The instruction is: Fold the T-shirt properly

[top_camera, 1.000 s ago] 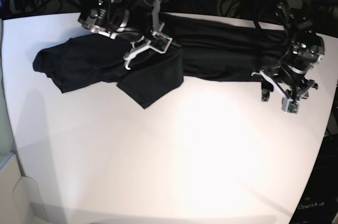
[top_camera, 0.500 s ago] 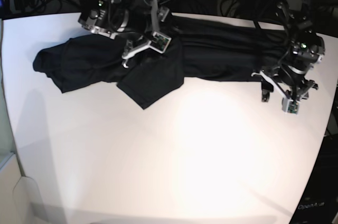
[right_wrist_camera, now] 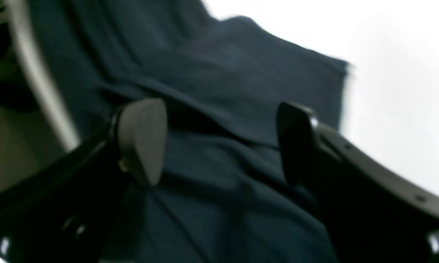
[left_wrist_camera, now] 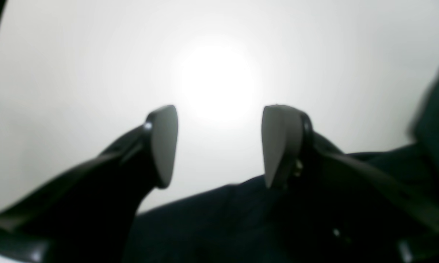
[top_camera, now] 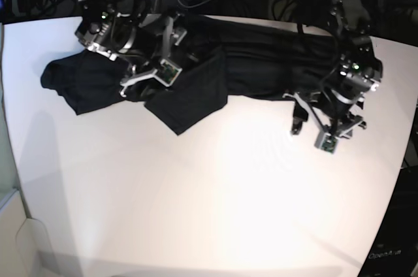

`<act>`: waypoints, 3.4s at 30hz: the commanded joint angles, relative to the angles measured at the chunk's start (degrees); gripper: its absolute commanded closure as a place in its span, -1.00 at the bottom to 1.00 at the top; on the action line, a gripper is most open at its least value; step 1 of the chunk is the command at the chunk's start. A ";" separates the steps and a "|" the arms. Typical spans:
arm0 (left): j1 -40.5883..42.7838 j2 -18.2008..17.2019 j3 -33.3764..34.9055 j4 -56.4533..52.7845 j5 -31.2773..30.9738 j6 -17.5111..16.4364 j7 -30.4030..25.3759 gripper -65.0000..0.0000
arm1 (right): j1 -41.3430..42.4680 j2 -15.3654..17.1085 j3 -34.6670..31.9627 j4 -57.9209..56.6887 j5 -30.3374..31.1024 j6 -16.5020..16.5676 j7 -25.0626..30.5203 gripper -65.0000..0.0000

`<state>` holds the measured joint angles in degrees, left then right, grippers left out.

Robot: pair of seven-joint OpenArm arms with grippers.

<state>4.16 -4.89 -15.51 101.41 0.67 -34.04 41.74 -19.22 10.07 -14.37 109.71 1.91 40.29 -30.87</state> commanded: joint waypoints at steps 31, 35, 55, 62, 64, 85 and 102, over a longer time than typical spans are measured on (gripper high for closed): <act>-21.70 13.10 28.65 -29.71 11.25 0.94 -1.52 -0.10 | -1.13 -0.18 27.25 0.93 0.59 -0.29 -1.43 -0.44; -21.17 12.84 28.65 -30.42 11.25 0.94 -1.43 -0.10 | -1.13 -0.18 27.25 0.93 0.59 -0.29 -1.43 -0.44; -20.47 13.89 26.28 -39.21 11.16 0.77 -1.43 -0.09 | -1.13 -0.26 26.99 1.01 0.59 -0.29 -1.43 -0.44; -20.38 13.89 26.36 -41.93 11.60 0.42 -1.43 -0.09 | -1.13 -0.26 27.07 1.01 0.59 -0.29 -1.43 -0.44; -20.38 13.89 26.45 -42.81 11.69 0.42 -1.43 -0.09 | -1.13 -0.26 27.07 1.01 0.59 -0.29 -1.43 -0.44; -20.30 9.76 36.30 -43.52 11.77 0.86 2.70 0.84 | -0.60 -0.35 27.07 1.01 0.59 -0.29 -1.43 -0.44; -14.23 9.68 28.47 -25.05 11.69 0.94 2.26 0.96 | -0.60 -0.35 26.99 1.01 0.59 -0.29 -1.43 -0.44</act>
<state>-8.88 4.23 12.84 74.98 13.06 -32.93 44.95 -20.08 9.28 12.38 109.71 2.00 40.29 -33.63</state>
